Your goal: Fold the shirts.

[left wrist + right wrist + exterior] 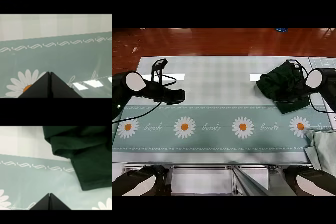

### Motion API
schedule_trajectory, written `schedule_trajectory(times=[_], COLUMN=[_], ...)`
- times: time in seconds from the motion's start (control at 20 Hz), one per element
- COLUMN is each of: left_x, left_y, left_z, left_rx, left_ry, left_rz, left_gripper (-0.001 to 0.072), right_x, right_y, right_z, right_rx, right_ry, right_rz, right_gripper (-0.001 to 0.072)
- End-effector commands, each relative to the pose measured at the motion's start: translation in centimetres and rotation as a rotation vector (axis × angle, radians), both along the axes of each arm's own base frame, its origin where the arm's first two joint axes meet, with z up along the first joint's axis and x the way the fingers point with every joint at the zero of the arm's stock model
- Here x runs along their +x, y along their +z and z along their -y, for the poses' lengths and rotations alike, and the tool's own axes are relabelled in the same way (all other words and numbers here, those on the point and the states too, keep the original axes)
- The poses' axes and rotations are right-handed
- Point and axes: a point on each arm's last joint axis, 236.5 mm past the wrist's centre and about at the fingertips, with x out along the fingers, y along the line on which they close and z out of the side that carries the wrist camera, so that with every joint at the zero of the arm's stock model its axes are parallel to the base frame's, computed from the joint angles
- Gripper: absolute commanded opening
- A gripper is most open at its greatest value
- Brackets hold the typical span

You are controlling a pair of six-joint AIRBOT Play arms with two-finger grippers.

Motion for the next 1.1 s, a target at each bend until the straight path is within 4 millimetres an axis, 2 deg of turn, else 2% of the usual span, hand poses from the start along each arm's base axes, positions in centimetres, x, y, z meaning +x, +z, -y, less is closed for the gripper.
schedule_trajectory(times=[0.0, 0.55, 0.6, 0.75, 0.8, 0.85, 0.9, 1.05], left_x=[0.0, 0.0, 0.0, 0.8, 1.6, 2.5, 3.5, 5.6], left_y=[0.0, 0.0, 0.0, 0.2, 0.4, 0.6, 0.9, 2.4], left_z=[0.0, 0.0, 0.0, 0.0, -0.1, -0.2, -0.6, -2.1], left_rx=[0.000, 0.000, 0.000, -0.003, -0.002, 0.003, 0.023, 0.076], left_ry=[-0.001, -0.001, -0.001, 0.008, 0.017, 0.017, 0.018, 0.032], left_rz=[-0.001, -0.001, -0.001, 0.033, 0.067, 0.105, 0.151, 0.244], left_gripper=[0.0026, 0.0026, 0.0026, 0.0030, 0.0131, 0.0407, 0.0511, 0.0510], right_x=[0.0, 0.0, 0.3, 3.7, 4.7, 6.3, 7.6, 12.3], right_y=[0.0, 0.0, 0.1, 1.3, 1.8, 2.6, 3.5, 8.1], right_z=[0.0, 0.0, 0.0, -0.4, -0.2, 0.4, 1.1, 5.6], right_rx=[0.000, 0.000, 0.001, 0.019, 0.011, -0.018, -0.061, -0.220], right_ry=[0.001, 0.001, 0.000, -0.010, -0.006, 0.001, 0.015, -0.069], right_rz=[-0.001, 0.000, 0.012, 0.164, 0.215, 0.290, 0.355, 0.579], right_gripper=[0.0021, 0.0021, 0.0021, 0.0023, 0.0052, 0.0253, 0.0420, 0.0417])
